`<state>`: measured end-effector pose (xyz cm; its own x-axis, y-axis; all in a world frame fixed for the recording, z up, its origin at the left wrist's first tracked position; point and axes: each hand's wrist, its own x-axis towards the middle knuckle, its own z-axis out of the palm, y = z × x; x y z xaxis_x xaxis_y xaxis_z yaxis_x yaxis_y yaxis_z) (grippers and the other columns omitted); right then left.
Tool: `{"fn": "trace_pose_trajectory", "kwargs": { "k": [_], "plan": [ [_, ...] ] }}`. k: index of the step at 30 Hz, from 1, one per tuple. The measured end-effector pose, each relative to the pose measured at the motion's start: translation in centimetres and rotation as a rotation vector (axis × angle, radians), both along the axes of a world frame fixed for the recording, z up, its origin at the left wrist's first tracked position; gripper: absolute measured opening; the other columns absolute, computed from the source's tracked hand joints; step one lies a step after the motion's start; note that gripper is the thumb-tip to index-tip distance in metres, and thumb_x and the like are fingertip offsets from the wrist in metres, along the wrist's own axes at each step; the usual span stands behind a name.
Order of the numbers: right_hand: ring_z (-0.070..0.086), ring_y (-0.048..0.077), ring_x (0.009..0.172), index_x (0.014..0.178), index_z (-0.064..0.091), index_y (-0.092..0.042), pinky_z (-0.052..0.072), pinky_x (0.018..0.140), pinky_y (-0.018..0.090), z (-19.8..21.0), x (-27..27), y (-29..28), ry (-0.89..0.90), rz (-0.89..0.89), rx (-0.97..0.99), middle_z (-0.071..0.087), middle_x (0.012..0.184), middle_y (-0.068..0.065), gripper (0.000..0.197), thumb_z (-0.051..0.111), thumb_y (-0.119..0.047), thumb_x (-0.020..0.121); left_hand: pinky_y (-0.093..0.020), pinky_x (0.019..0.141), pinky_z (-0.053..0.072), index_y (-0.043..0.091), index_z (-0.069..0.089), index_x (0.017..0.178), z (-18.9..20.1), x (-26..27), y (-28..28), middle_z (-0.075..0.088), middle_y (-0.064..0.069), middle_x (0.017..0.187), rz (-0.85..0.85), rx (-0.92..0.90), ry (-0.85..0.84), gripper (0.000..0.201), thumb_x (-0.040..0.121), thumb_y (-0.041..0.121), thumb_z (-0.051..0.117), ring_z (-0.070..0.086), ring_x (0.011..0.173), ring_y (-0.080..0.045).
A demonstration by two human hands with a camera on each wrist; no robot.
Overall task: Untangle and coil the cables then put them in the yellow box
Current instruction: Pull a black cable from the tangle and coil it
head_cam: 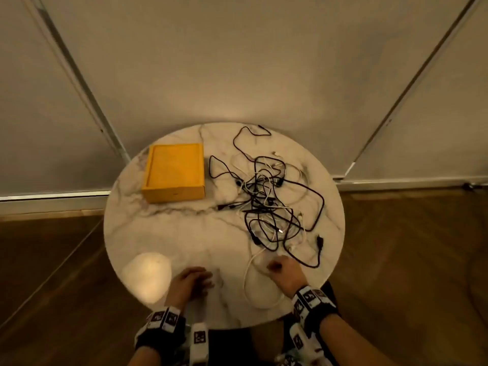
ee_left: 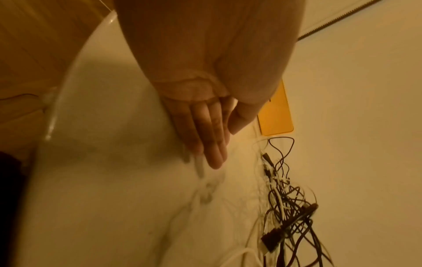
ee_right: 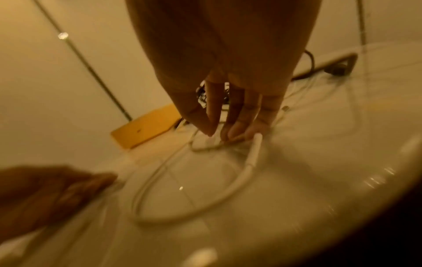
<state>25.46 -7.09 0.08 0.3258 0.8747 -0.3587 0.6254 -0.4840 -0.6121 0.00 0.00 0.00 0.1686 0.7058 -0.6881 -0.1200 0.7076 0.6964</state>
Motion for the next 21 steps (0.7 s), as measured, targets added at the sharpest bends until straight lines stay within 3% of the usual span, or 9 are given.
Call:
{"fn": "trace_pose_trajectory", "kwargs": {
  "k": [2, 4, 6, 8, 11, 14, 17, 19, 21],
  "plan": [
    [0.063, 0.024, 0.095, 0.094, 0.072, -0.012, 0.050, 0.089, 0.034, -1.1, -1.1, -1.1, 0.015, 0.040, 0.018, 0.066, 0.100, 0.007, 0.022, 0.064, -0.010, 0.073, -0.026, 0.051, 0.057, -0.003, 0.059, 0.093, -0.3, 0.3, 0.1, 0.072, -0.022, 0.085, -0.012, 0.029, 0.063, 0.013, 0.093, -0.006, 0.047, 0.070, 0.056, -0.026],
    [0.061, 0.022, 0.095, 0.095, 0.071, -0.014, 0.050, 0.090, 0.034, -0.9, -2.6, -2.0, 0.086, 0.108, 0.011, 0.063, 0.100, 0.004, 0.030, 0.062, -0.006, 0.067, -0.027, 0.052, 0.058, -0.005, 0.059, 0.095, -0.4, 0.3, 0.0, 0.069, -0.027, 0.089, -0.013, 0.045, 0.101, 0.012, 0.092, -0.007, 0.048, 0.069, 0.055, -0.025],
    [0.062, 0.019, 0.098, 0.102, 0.070, -0.012, 0.049, 0.090, 0.023, -0.5, -2.9, -2.2, 0.168, 0.135, 0.078, 0.064, 0.103, 0.003, 0.039, 0.061, 0.000, 0.066, -0.024, 0.049, 0.054, -0.003, 0.061, 0.094, 0.0, 0.7, -0.5, 0.069, -0.024, 0.087, -0.076, 0.051, 0.158, 0.012, 0.093, -0.003, 0.050, 0.069, 0.055, -0.020],
    [0.062, 0.011, 0.100, 0.109, 0.068, -0.012, 0.048, 0.084, 0.014, 0.3, -2.4, -2.1, 0.277, 0.063, 0.188, 0.067, 0.106, 0.001, 0.047, 0.059, 0.007, 0.067, -0.024, 0.051, 0.050, 0.003, 0.065, 0.090, 1.0, 1.3, -1.2, 0.073, -0.012, 0.078, -0.223, 0.060, 0.240, 0.015, 0.095, 0.005, 0.050, 0.067, 0.054, -0.018],
    [0.063, 0.011, 0.097, 0.104, 0.067, -0.012, 0.048, 0.076, 0.011, 1.3, -0.9, -2.5, 0.390, -0.124, 0.303, 0.068, 0.101, 0.002, 0.046, 0.058, 0.015, 0.068, -0.022, 0.051, 0.047, 0.007, 0.066, 0.092, 2.0, 2.3, -2.5, 0.074, -0.003, 0.076, -0.446, 0.169, 0.331, 0.015, 0.095, 0.009, 0.051, 0.067, 0.056, -0.016],
    [0.059, 0.014, 0.085, 0.099, 0.064, -0.016, 0.041, 0.070, 0.004, 0.9, 2.3, -4.4, 0.173, -0.157, 0.293, 0.058, 0.102, 0.000, 0.042, 0.060, 0.012, 0.068, -0.016, 0.048, 0.045, 0.006, 0.068, 0.089, 2.6, 3.6, -3.5, 0.074, -0.007, 0.080, -0.661, 0.337, 0.430, 0.013, 0.089, 0.001, 0.055, 0.064, 0.053, -0.009],
    [0.055, 0.011, 0.082, 0.097, 0.061, -0.021, 0.041, 0.070, 0.007, 0.3, 5.8, -6.6, 0.008, -0.245, 0.290, 0.046, 0.114, -0.003, 0.042, 0.062, 0.011, 0.070, -0.015, 0.053, 0.046, 0.011, 0.068, 0.087, 2.8, 4.4, -3.9, 0.073, -0.004, 0.074, -0.829, 0.433, 0.432, 0.014, 0.089, 0.003, 0.057, 0.064, 0.053, -0.013],
    [0.055, 0.014, 0.086, 0.109, 0.059, -0.021, 0.045, 0.076, 0.016, -0.2, 7.1, -7.2, -0.027, -0.230, 0.257, 0.039, 0.125, -0.006, 0.045, 0.066, 0.006, 0.074, -0.015, 0.054, 0.046, 0.011, 0.069, 0.089, 3.1, 4.3, -4.3, 0.074, -0.006, 0.076, -0.866, 0.462, 0.421, 0.011, 0.090, 0.006, 0.058, 0.065, 0.054, -0.014],
    [0.057, 0.018, 0.098, 0.122, 0.058, -0.018, 0.045, 0.085, 0.020, -0.6, 7.1, -6.8, -0.023, -0.135, 0.144, 0.042, 0.128, -0.005, 0.047, 0.068, -0.004, 0.078, -0.016, 0.053, 0.046, 0.011, 0.069, 0.089, 3.4, 3.8, -4.4, 0.074, -0.008, 0.077, -0.823, 0.484, 0.403, 0.012, 0.091, 0.005, 0.059, 0.065, 0.055, -0.015]
  ]
}}
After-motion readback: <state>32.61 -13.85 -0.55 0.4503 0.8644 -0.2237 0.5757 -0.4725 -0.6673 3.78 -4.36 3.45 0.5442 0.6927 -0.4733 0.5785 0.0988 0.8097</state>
